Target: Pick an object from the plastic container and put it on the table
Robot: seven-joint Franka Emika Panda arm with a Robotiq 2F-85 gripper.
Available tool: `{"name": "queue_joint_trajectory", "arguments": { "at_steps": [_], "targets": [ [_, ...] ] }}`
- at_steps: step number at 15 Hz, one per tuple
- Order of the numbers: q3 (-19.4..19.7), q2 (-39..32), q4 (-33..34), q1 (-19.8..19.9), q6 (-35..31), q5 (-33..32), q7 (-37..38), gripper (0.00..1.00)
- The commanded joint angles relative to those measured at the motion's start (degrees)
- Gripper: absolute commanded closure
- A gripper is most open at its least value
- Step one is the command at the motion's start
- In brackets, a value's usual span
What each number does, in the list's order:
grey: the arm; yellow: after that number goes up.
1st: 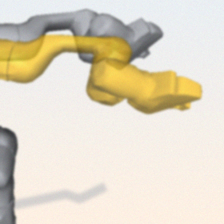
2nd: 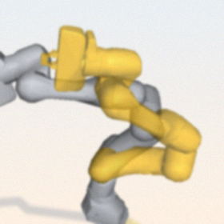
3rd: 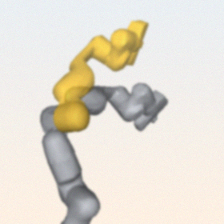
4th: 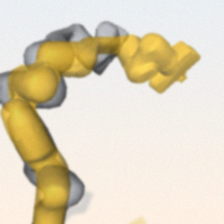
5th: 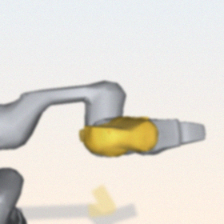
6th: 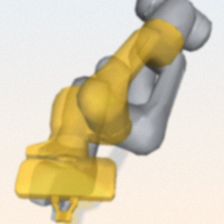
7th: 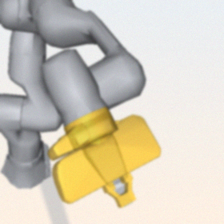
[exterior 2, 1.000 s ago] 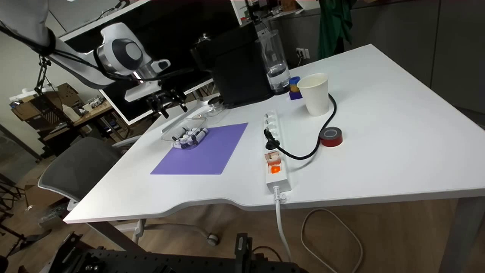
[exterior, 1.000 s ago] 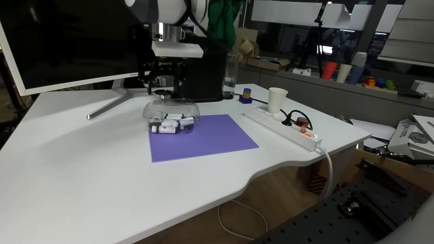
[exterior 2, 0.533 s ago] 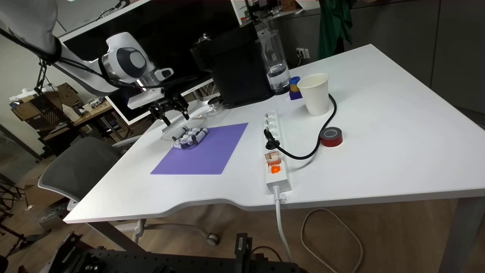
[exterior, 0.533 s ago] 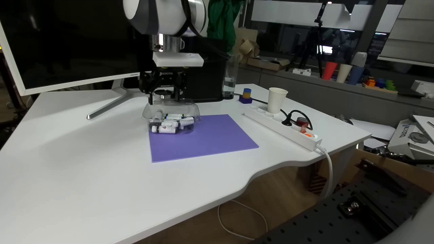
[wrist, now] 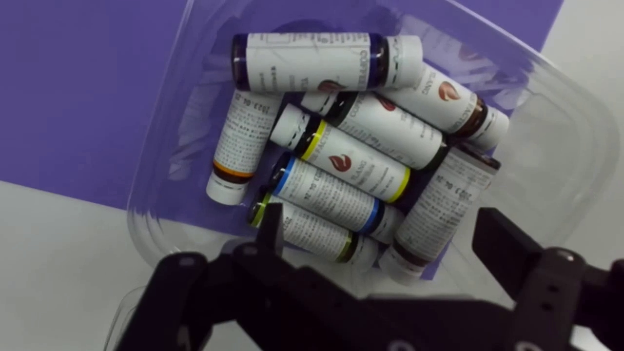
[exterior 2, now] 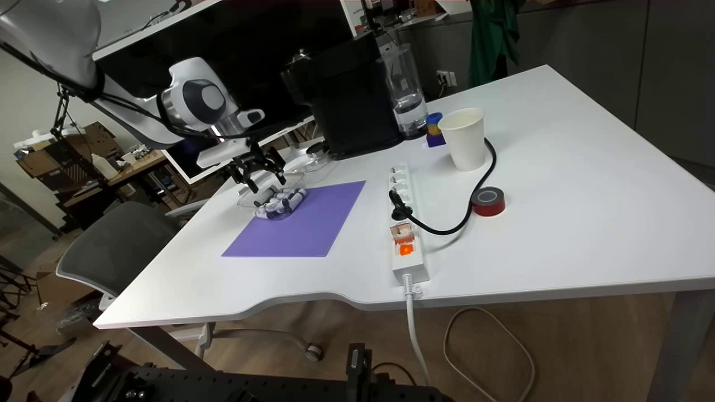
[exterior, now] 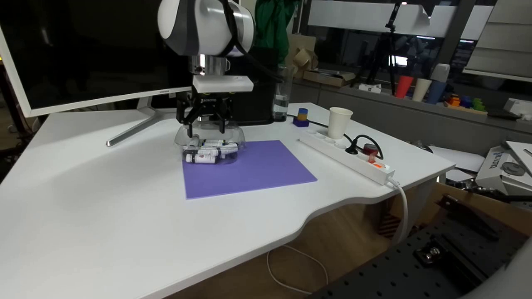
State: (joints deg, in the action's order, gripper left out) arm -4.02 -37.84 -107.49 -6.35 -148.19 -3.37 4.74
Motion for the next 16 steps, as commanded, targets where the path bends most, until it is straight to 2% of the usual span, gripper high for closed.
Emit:
{"name": "queue_joint_trajectory", "arguments": {
  "at_steps": [1, 9, 10, 11, 16],
  "targets": [
    [-0.2, -1.8, 2.1, 0.3, 0.0, 1.2, -2.0, 0.00],
    [-0.8, -4.1, 4.4, 0.1, -0.2, 0.8, -4.7, 0.00],
    [-0.9, -4.3, 4.7, 0.1, -0.1, 0.8, -5.0, 0.16],
    [-1.1, -4.5, 4.9, 0.1, -0.1, 0.8, -5.4, 0.25],
    [-1.8, -4.6, 5.0, 0.1, -0.7, 0.9, -6.4, 0.62]
  ]
}}
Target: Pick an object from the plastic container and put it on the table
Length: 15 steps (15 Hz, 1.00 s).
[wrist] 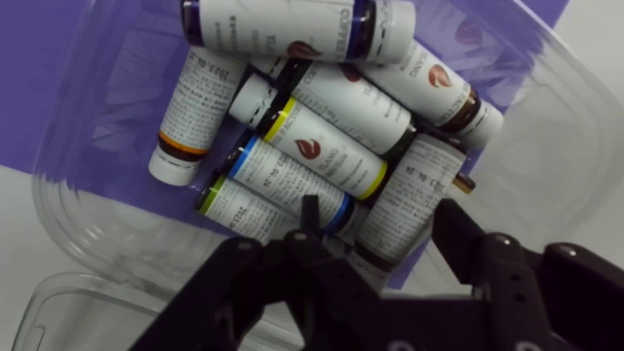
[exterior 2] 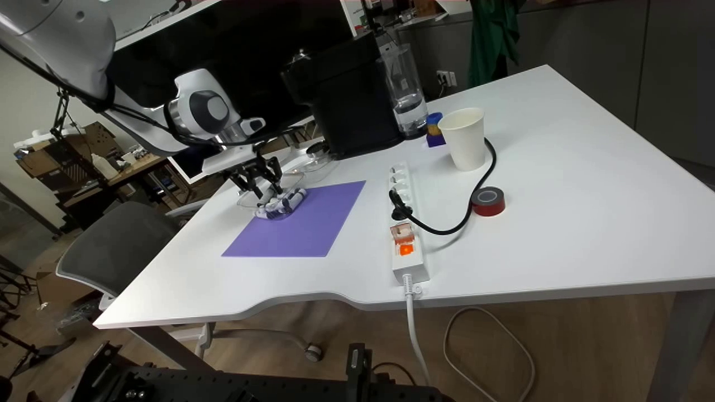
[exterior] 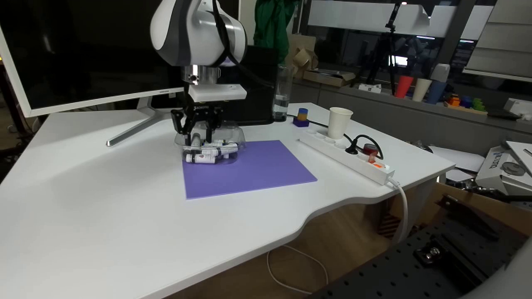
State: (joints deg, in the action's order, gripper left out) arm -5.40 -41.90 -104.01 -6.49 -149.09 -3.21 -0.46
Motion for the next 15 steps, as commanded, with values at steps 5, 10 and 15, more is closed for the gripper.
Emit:
{"name": "queue_joint_trajectory", "arguments": {
  "at_steps": [5, 10, 15],
  "targets": [
    [-0.6, 1.8, -0.5, -0.2, -1.8, 0.4, -1.1, 0.93],
    [1.1, 8.1, -7.0, -0.9, -5.1, -0.3, 0.8, 0.93],
    [3.8, 16.3, -18.0, -0.5, -9.4, -0.3, 2.7, 0.93]
  ]
}}
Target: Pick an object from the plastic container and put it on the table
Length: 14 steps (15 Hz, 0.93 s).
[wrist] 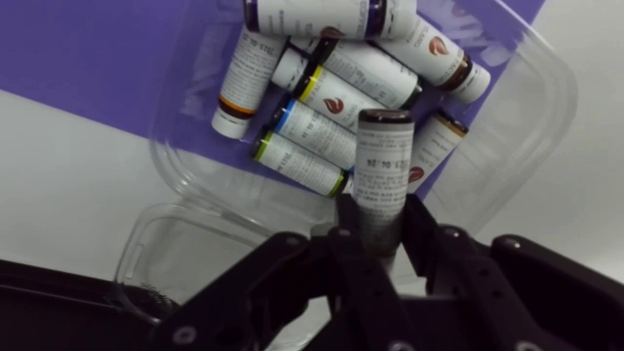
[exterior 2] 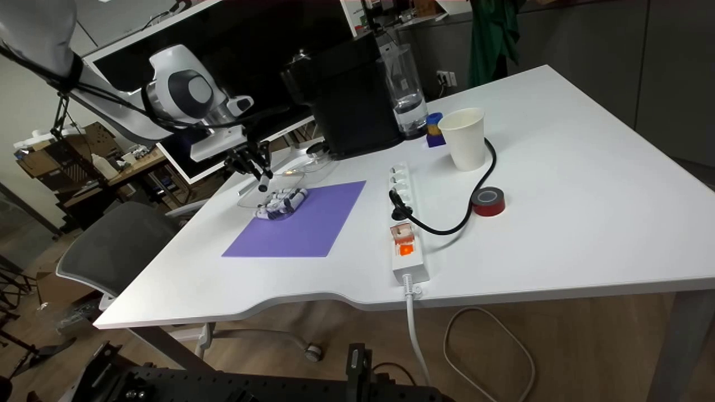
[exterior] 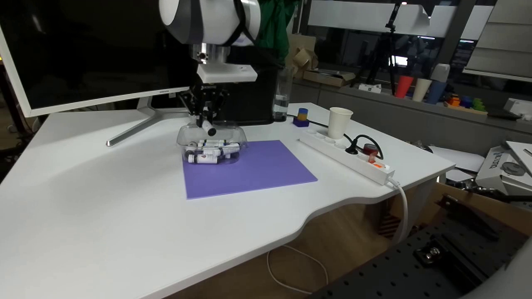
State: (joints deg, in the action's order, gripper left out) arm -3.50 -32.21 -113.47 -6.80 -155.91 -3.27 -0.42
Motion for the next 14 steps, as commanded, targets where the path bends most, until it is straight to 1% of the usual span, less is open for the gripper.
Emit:
{"name": "queue_joint_trajectory", "arguments": {
  "at_steps": [1, 7, 11, 13, 14],
  "targets": [
    [2.4, 7.9, -11.0, 0.2, -3.6, 0.0, 3.2, 0.93],
    [4.4, 12.8, -22.4, 3.2, -9.0, 2.8, 4.8, 0.93],
    [4.6, 11.9, -25.5, 5.9, -11.8, 5.2, 4.0, 0.93],
    [3.8, 11.1, -26.1, 7.8, -12.7, 7.0, 3.3, 0.93],
    [3.5, 10.8, -26.3, 8.4, -13.0, 7.9, 3.3, 0.47]
  ]
}}
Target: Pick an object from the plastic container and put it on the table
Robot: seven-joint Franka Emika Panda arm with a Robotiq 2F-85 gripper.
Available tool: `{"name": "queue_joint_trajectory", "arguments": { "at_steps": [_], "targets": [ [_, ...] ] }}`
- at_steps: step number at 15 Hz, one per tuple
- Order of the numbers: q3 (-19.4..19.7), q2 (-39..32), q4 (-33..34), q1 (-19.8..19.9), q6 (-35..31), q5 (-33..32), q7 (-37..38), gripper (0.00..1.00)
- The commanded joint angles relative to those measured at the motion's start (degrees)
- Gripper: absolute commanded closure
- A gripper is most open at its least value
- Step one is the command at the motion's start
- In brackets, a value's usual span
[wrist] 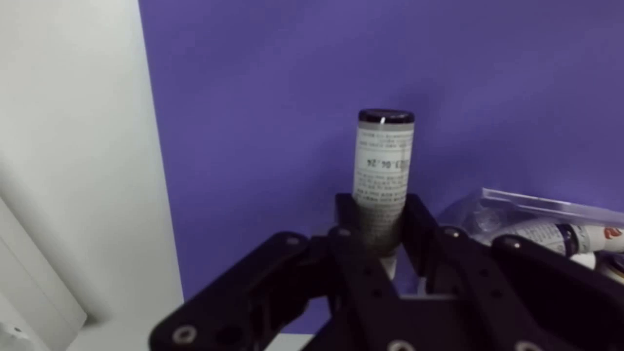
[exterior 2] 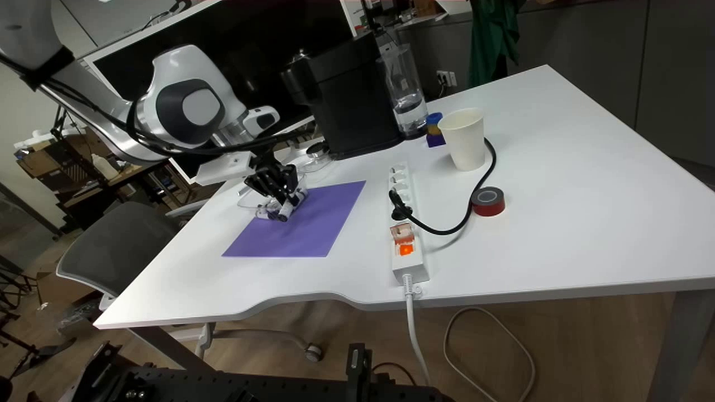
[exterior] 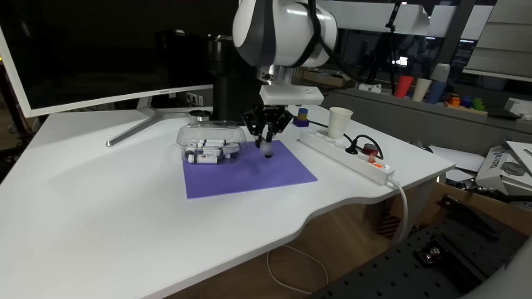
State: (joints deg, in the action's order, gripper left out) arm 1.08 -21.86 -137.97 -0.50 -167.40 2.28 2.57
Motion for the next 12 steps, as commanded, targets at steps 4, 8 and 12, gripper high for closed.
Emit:
{"name": "queue_joint_trajectory", "arguments": {
  "at_steps": [4, 8, 12],
  "targets": [
    [-2.4, 0.2, -2.2, 4.1, -2.2, 4.9, -0.1, 0.27],
    [-1.7, 1.9, -3.2, 2.8, -3.3, 5.3, 1.7, 0.01],
    [-0.1, 4.7, -3.9, -0.4, -2.9, 4.4, 4.5, 0.00]
  ]
}}
